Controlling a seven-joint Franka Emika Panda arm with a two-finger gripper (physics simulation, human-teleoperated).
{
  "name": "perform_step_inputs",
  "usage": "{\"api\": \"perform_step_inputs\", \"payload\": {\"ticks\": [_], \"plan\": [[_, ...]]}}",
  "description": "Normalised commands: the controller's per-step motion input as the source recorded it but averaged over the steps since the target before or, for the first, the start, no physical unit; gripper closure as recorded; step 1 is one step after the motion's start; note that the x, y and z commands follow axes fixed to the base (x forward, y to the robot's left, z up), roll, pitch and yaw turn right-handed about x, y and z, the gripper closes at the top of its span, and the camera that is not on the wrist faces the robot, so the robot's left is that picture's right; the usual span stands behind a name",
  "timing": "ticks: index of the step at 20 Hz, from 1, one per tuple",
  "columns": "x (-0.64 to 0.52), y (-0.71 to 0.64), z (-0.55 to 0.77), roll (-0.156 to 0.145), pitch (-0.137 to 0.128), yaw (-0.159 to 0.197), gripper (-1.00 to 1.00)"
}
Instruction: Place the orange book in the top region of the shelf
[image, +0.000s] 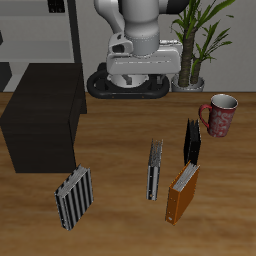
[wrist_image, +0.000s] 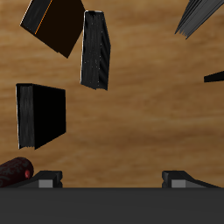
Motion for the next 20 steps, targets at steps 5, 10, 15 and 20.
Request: {"api": "perform_step_inputs", "payload": {"ticks": [5,10,15,20], "plan": [[0.18,0.23,-0.03,-0.019,0.024,0.028,-1.0],[0.15,0.24,0.03,-0.013,-0.017,0.037,-1.0],[0.22,0.2,0.02,-0.047,-0.019,0.031,-1.0],[0.41,0.21,0.01,-0.064,-0.009,0.014,-1.0]]}}
